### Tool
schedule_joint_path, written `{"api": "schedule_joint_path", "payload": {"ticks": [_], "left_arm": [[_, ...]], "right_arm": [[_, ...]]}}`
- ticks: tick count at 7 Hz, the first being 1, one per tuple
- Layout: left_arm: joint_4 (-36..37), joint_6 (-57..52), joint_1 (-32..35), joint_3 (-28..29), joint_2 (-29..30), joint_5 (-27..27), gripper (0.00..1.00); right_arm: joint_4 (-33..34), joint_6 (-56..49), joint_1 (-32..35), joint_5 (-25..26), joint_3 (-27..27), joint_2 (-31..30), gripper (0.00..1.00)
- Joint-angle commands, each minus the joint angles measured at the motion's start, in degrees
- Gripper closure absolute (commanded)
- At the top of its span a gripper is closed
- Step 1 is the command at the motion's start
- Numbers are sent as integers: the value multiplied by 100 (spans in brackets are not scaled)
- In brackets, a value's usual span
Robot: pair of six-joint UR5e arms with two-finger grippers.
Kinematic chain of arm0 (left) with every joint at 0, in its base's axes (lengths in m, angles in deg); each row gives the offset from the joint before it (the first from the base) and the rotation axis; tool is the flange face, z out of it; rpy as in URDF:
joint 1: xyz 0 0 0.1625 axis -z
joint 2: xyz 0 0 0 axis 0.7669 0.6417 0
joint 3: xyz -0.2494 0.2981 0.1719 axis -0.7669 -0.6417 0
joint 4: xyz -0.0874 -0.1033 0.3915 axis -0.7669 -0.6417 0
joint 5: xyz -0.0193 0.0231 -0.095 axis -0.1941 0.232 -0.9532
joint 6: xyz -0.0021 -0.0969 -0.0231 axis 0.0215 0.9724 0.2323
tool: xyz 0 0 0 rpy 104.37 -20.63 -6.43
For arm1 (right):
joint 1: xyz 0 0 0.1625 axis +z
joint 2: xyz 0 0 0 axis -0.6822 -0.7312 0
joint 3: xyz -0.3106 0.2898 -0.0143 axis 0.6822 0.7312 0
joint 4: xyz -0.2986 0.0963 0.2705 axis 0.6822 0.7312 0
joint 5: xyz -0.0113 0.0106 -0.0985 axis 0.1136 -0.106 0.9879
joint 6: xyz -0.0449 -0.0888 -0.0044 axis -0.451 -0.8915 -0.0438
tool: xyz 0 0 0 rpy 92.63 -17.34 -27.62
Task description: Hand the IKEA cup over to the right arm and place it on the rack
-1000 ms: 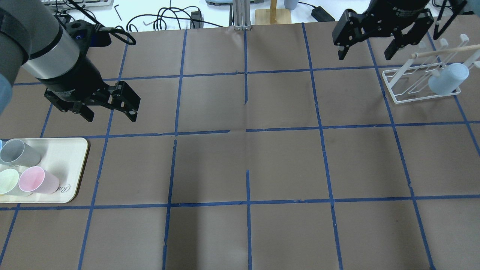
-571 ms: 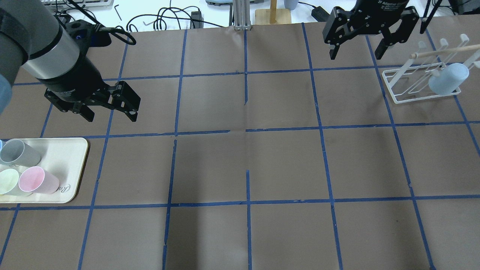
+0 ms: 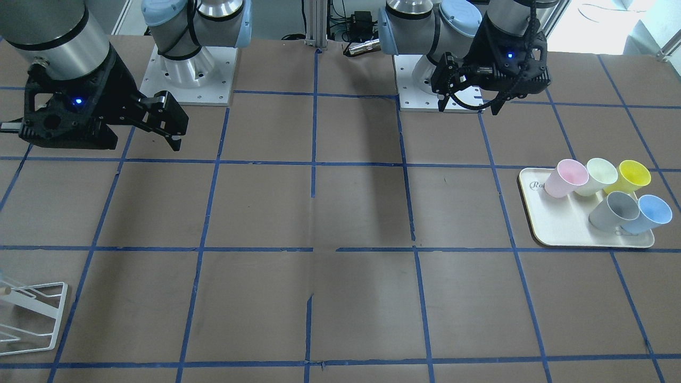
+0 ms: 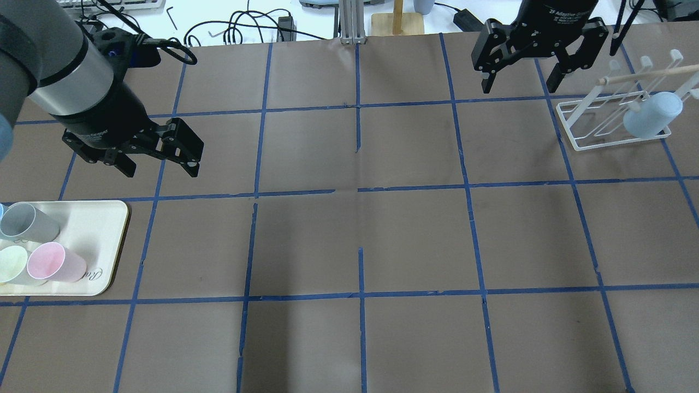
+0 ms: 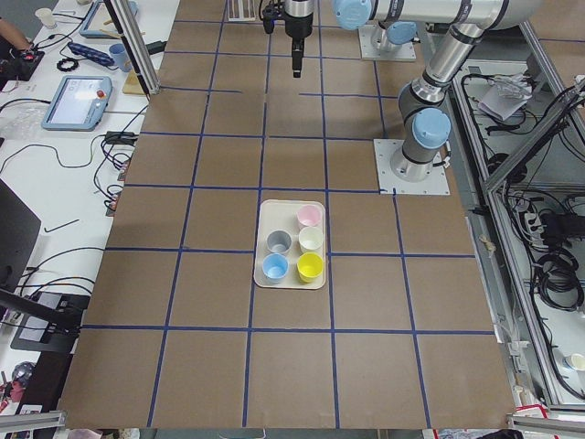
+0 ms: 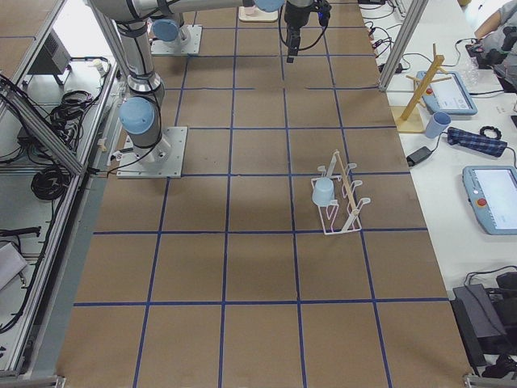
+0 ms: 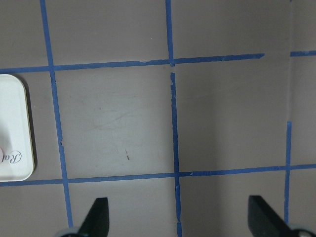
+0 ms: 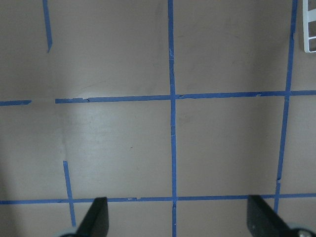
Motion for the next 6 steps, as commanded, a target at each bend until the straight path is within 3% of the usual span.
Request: {"api": "schedule_joint_path", "payload": {"ticks": [1, 6], "left_arm": [[4, -1, 6, 12, -21, 35, 0], [4, -1, -2, -5, -56, 26, 0]], "right_arm": [[0, -16, -15, 2, -2, -1, 0], [44, -34, -103, -25, -11, -18, 0]]}}
